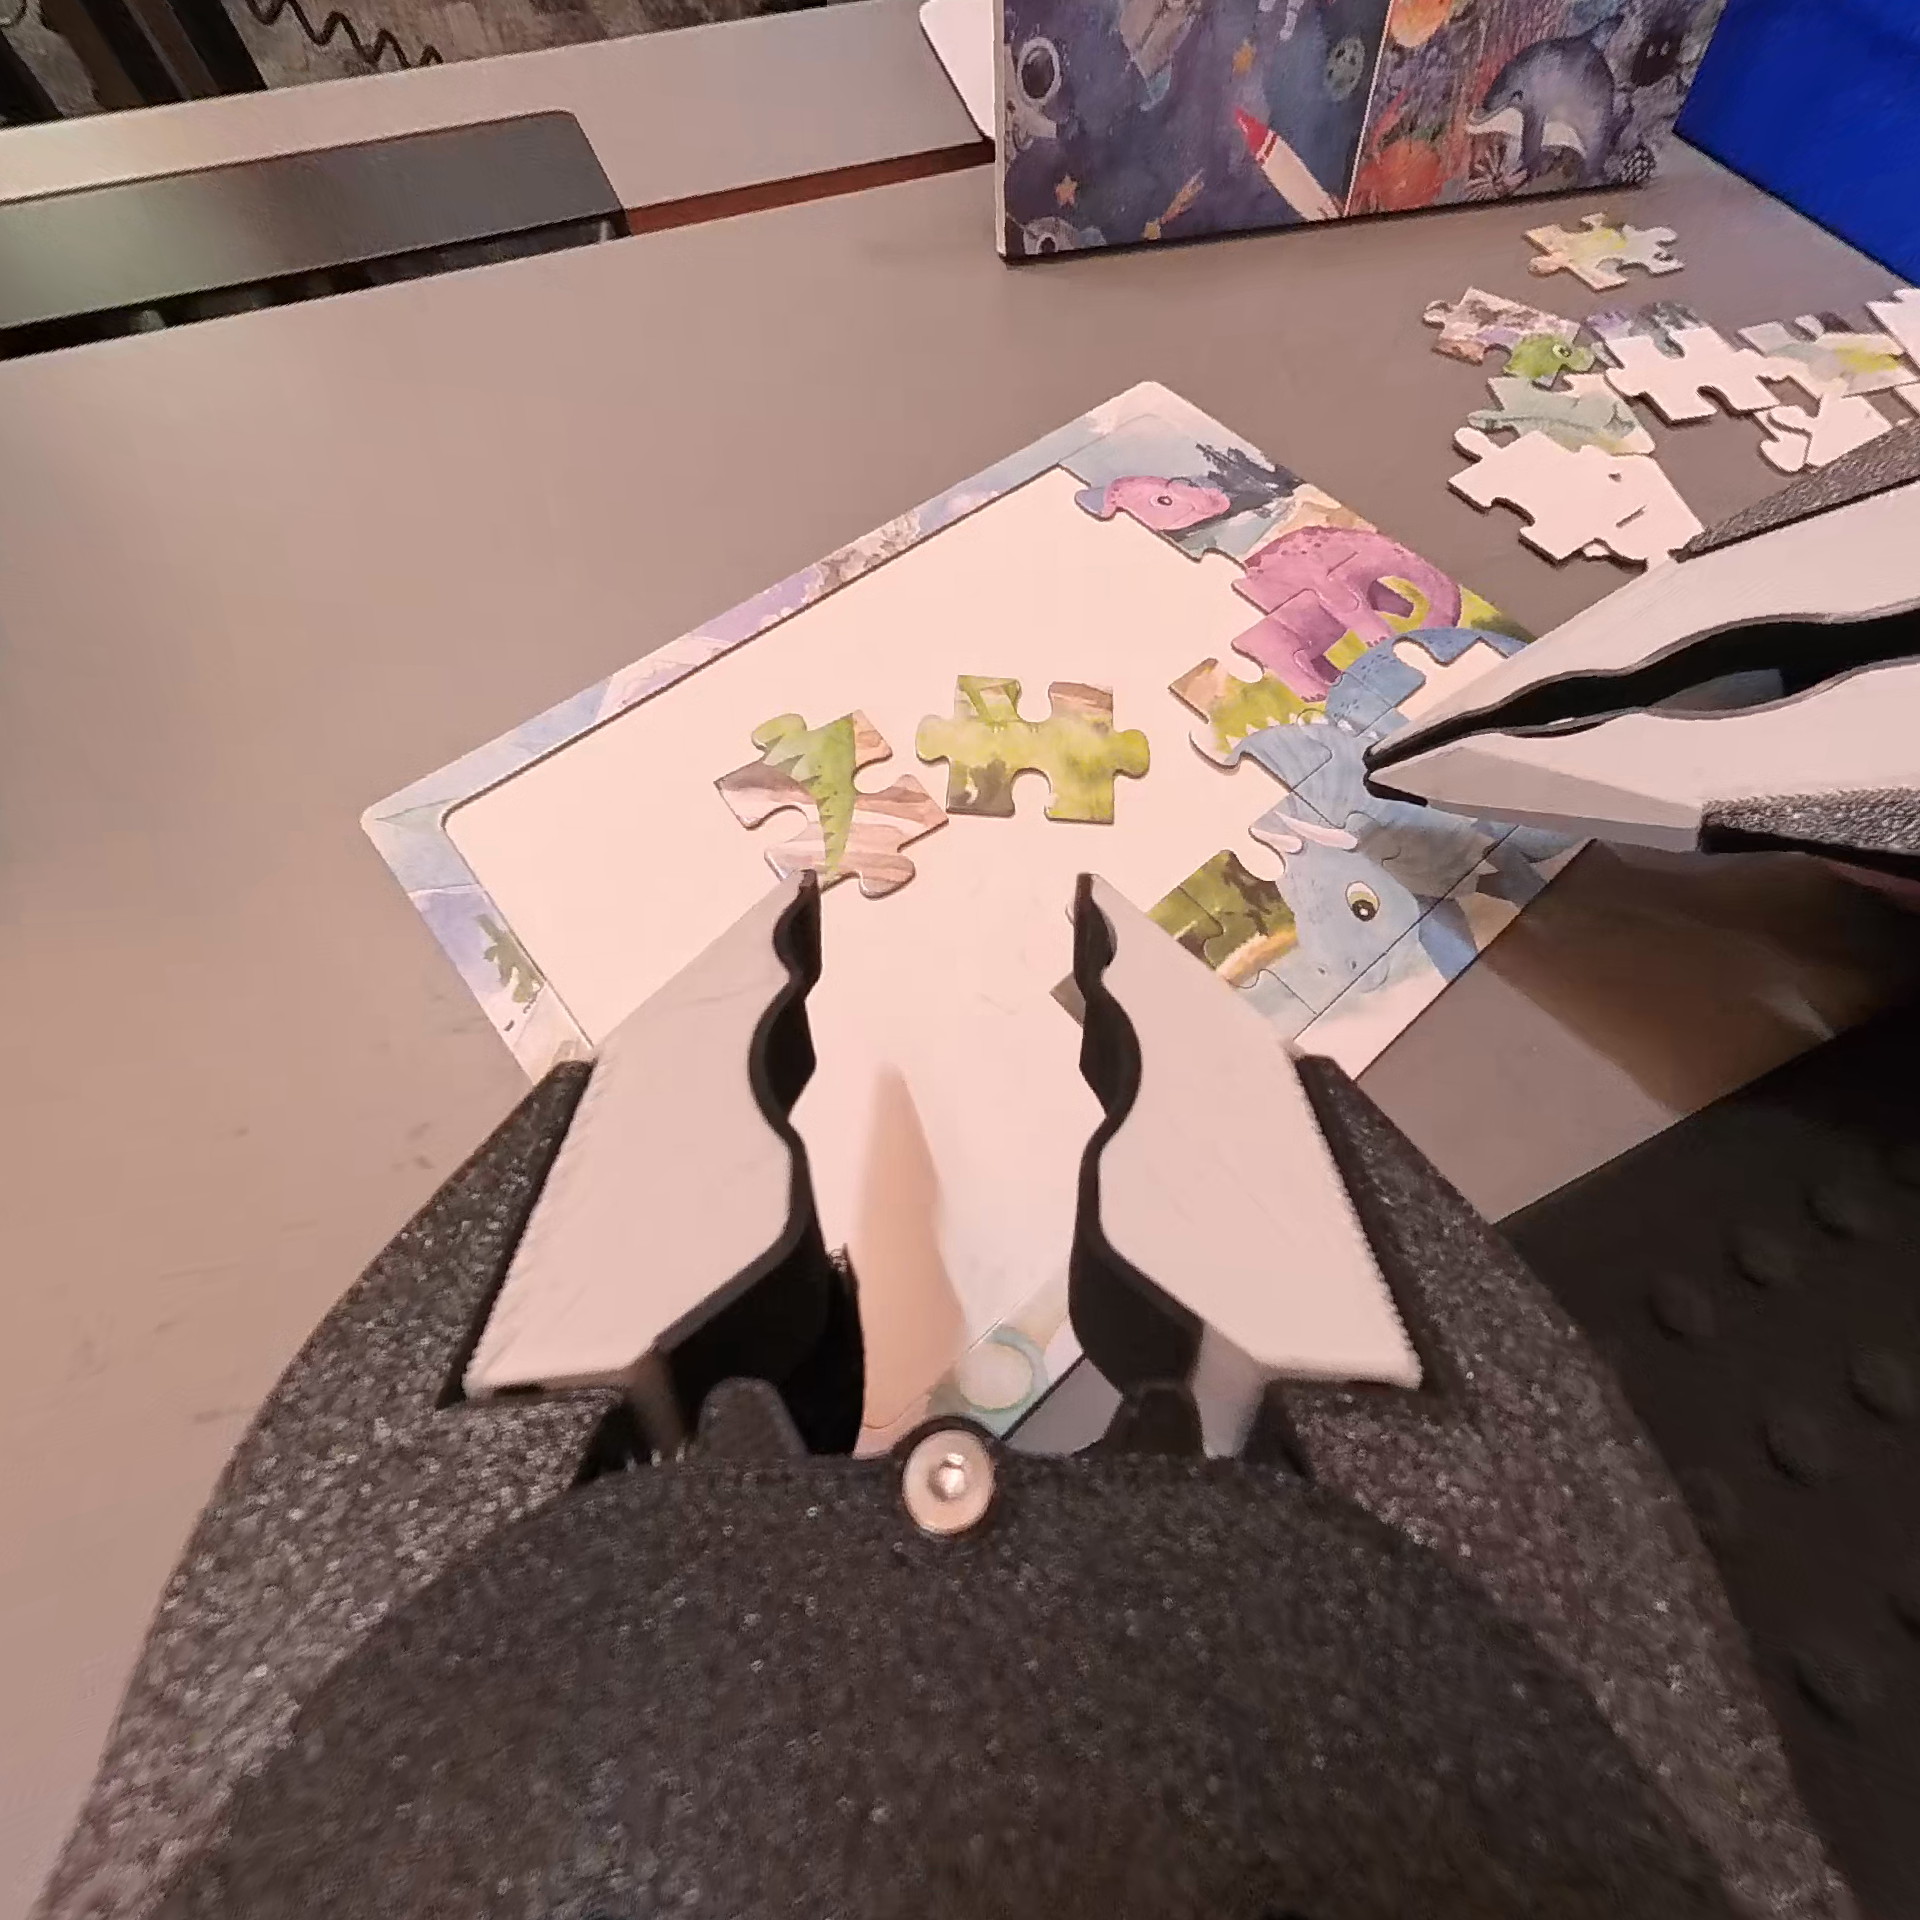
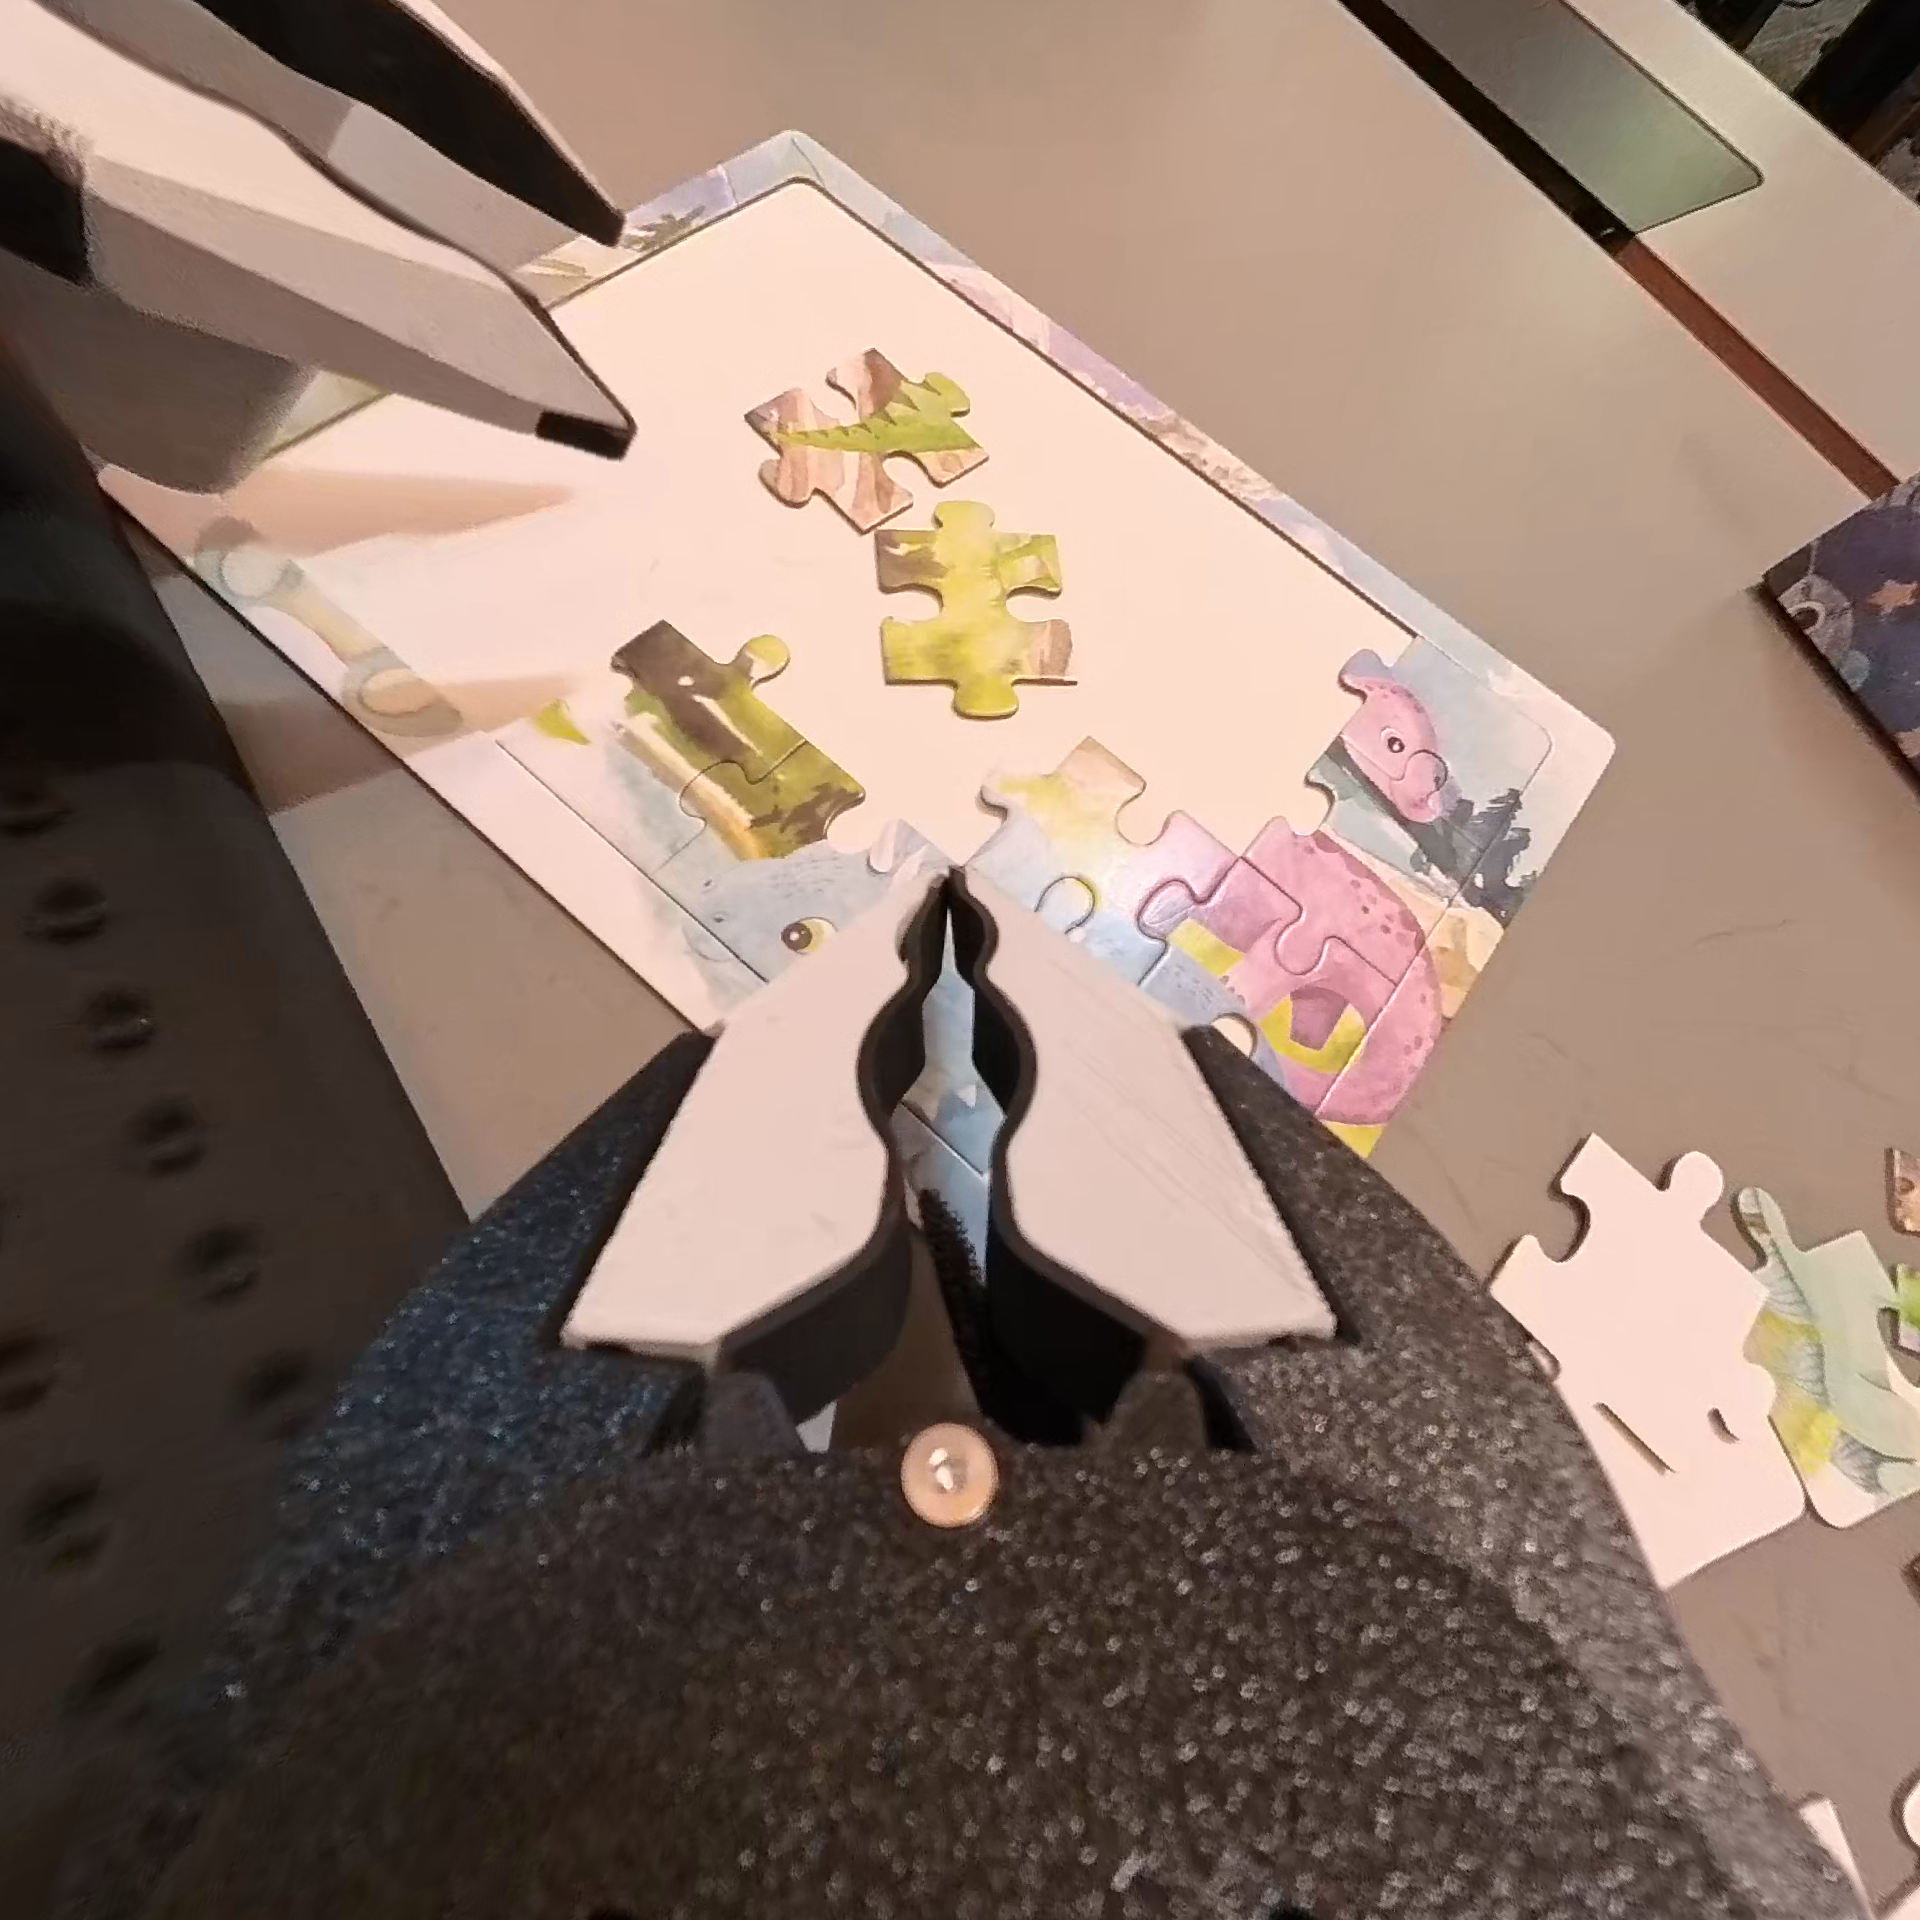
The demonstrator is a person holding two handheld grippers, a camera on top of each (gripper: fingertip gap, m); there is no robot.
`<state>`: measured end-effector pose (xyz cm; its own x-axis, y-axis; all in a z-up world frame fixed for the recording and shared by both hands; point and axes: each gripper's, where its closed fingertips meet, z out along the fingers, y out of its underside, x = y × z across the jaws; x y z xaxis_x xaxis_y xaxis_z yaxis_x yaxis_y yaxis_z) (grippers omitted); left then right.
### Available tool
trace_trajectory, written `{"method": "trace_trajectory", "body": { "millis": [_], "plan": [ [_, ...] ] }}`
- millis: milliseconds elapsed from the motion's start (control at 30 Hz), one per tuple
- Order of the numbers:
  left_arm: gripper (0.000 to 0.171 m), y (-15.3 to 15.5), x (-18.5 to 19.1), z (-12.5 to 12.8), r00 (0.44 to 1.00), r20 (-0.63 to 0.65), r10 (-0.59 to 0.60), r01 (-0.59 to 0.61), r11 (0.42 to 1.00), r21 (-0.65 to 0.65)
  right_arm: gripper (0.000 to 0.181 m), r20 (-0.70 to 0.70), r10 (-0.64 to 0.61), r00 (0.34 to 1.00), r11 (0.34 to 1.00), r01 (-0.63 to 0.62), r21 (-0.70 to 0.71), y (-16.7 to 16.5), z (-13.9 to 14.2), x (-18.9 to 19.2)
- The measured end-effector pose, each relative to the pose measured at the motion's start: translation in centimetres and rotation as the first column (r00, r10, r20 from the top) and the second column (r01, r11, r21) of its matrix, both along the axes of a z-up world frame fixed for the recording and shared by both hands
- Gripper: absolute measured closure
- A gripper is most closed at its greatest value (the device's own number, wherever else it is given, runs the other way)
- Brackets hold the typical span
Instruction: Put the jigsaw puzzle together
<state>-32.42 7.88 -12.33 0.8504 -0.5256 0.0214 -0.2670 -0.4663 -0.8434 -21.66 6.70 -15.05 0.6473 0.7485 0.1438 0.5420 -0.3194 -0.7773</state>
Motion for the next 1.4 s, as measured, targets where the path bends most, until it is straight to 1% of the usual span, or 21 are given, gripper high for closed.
{"method": "trace_trajectory", "body": {
  "millis": [100,167,333,500,667,800,1000,1100,1200,1267,1400],
  "plan": [
    [0.120,0.0,0.1,-0.1,1.000,-0.015,-0.003,0.003,1.000,0.003,0.181,0.003,0.005,1.000,1.000,-0.005,-0.006,0.0,-0.1,-0.1],
    [0.119,0.0,-0.1,0.1,1.000,0.002,0.005,-0.005,1.000,0.007,0.181,0.008,0.009,1.000,1.000,-0.009,-0.024,0.0,-0.4,-0.2],
    [0.118,0.0,-0.2,0.6,0.999,0.031,0.009,-0.010,1.000,0.022,0.181,0.001,-0.016,1.000,1.000,0.016,-0.002,0.3,0.0,0.2],
    [0.118,-0.1,0.1,0.3,1.000,0.000,-0.006,0.006,1.000,0.020,0.181,0.001,-0.020,1.000,1.000,0.020,-0.017,0.3,-0.2,0.3],
    [0.118,-0.1,-0.2,0.4,1.000,-0.010,0.015,-0.015,0.999,0.034,0.181,-0.004,-0.043,0.999,0.999,0.043,0.004,0.3,0.1,0.8],
    [0.120,-0.4,-0.1,0.5,1.000,-0.021,0.018,-0.017,0.999,0.049,0.181,-0.070,-0.091,0.993,0.996,0.092,0.008,0.5,1.0,1.7],
    [0.123,-0.2,-0.2,-0.6,1.000,-0.003,0.024,-0.024,0.999,-0.039,0.181,-0.181,-0.129,0.975,0.992,0.127,-0.022,0.8,2.1,2.8],
    [0.123,-0.1,-0.3,-0.3,0.999,-0.017,0.028,-0.028,1.000,-0.013,0.178,-0.289,-0.169,0.942,0.985,0.167,-0.034,1.5,3.3,3.6],
    [0.127,0.4,-1.3,0.0,0.995,-0.012,0.096,-0.096,0.995,0.009,0.174,-0.389,-0.219,0.895,0.976,0.200,-0.090,2.4,4.0,4.6],
    [0.130,0.7,-1.8,0.0,0.992,-0.012,0.127,-0.127,0.992,0.005,0.168,-0.438,-0.240,0.866,0.971,0.205,-0.126,2.8,4.2,4.9],
    [0.130,0.5,-1.4,0.2,0.994,-0.037,0.104,-0.102,0.994,0.037,0.160,-0.499,-0.255,0.828,0.967,0.208,-0.150,3.1,4.9,5.2]
  ]
}}
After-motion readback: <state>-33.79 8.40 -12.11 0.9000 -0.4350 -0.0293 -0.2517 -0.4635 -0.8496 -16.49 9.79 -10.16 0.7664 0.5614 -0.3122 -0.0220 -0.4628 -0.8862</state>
